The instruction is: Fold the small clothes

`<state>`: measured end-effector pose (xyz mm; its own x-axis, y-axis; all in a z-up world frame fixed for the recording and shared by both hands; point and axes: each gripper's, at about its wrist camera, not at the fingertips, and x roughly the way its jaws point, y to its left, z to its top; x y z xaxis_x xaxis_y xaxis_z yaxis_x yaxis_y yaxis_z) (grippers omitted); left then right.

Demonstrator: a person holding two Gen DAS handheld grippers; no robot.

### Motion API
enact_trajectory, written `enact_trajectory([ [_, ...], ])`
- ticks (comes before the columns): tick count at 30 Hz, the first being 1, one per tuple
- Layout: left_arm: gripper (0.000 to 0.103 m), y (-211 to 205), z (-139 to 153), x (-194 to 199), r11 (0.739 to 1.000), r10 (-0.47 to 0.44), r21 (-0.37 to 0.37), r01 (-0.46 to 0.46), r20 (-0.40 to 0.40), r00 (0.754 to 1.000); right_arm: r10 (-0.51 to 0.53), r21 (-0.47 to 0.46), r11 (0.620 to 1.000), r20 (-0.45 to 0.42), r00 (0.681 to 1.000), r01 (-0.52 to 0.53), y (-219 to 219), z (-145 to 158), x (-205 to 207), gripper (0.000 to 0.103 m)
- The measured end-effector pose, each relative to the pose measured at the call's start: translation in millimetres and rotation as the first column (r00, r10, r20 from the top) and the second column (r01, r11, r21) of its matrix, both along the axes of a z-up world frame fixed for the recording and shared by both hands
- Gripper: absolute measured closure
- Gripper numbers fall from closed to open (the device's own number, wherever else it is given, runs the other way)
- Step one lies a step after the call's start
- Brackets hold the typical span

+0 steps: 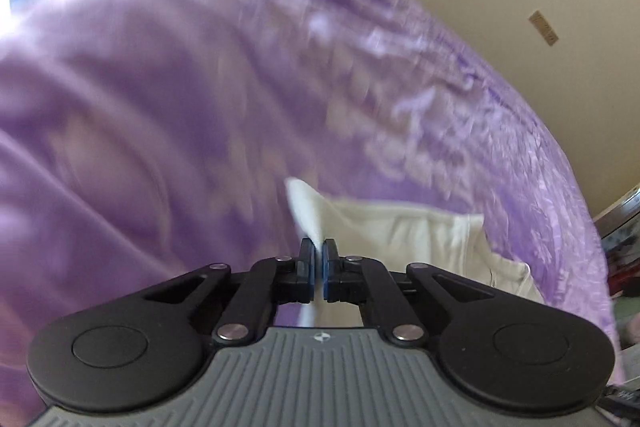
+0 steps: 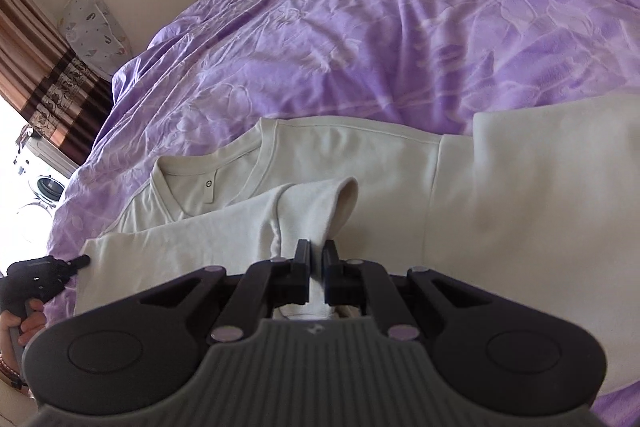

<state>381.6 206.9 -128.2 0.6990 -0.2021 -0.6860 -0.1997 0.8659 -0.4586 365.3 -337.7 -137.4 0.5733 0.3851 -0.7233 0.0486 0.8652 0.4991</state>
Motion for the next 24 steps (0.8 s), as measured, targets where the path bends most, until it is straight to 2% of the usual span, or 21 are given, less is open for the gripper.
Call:
enact_trajectory([
  [1, 0.1, 0.6, 8.5, -3.5, 1.0, -0.017, 0.016, 0.016, 0.019, 1.0, 0.004, 0.006, 1.0, 0.005, 1.0, -0.004, -0.3, 1.7, -0.9, 0.102],
  [3, 0.1, -4.0, 19.4, -6.0, 0.992, -0.051, 0.115, 0.048, 0.031, 0.998, 0.018, -0.002, 1.0, 0.013, 1.0, -0.018, 1.3, 4.1, -1.3, 0.102],
  [5, 0.1, -12.2, 17.6, 3.1, 0.974, -0.082, 0.21, 0.081, -0.001, 0.997, 0.021, -0.054, 0.998, -0.006, 1.0, -0.021, 5.9, -2.8, 4.2, 0.102],
  [8, 0.1, -20.8, 0.6, 17.6, 0.962, -0.078, 0.258, 0.088, -0.051, 0.996, 0.006, -0.106, 0.994, -0.053, 0.999, -0.012, 7.6, -24.2, 14.3, 0.102],
  [11, 0.097, -27.8, -11.5, 23.9, 0.947, -0.048, 0.312, 0.072, -0.084, 0.995, -0.014, -0.099, 0.995, -0.089, 0.996, 0.005, 3.0, -40.0, 19.9, 0.101],
  [13, 0.085, -31.5, -10.2, 19.5, 0.927, -0.009, 0.374, 0.04, -0.084, 0.996, -0.024, -0.116, 0.993, -0.095, 0.995, 0.013, 1.0, -38.6, 20.1, 0.093],
  [14, 0.084, -33.6, -6.1, 16.6, 0.913, 0.006, 0.406, 0.026, -0.078, 0.997, -0.033, -0.131, 0.991, -0.093, 0.995, 0.021, -1.1, -35.4, 19.5, 0.089],
  [16, 0.073, -38.0, 5.6, 9.6, 0.892, 0.011, 0.451, 0.018, -0.061, 0.998, -0.05, -0.153, 0.988, -0.089, 0.995, 0.036, -8.7, -26.4, 17.1, 0.087],
  [19, 0.064, -42.2, 29.8, -4.7, 0.894, -0.018, 0.446, 0.027, -0.026, 1.0, -0.083, -0.111, 0.991, -0.067, 0.994, 0.076, -33.9, -5.9, 4.3, 0.086],
  [20, 0.064, -43.9, 37.5, -8.4, 0.898, -0.026, 0.439, 0.032, -0.02, 0.999, -0.099, -0.104, 0.99, -0.057, 0.993, 0.092, -45.3, 3.5, -2.6, 0.082],
  [22, 0.059, -52.0, 51.7, -15.6, 0.896, -0.054, 0.441, 0.054, -0.011, 0.998, -0.138, -0.11, 0.985, -0.026, 0.99, 0.134, -73.6, 25.3, -19.9, 0.061],
  [24, 0.054, -64.9, 61.3, -19.0, 0.882, -0.083, 0.465, 0.075, -0.004, 0.997, -0.2, -0.137, 0.97, 0.007, 0.98, 0.2, -111.0, 47.4, -40.8, 0.049],
])
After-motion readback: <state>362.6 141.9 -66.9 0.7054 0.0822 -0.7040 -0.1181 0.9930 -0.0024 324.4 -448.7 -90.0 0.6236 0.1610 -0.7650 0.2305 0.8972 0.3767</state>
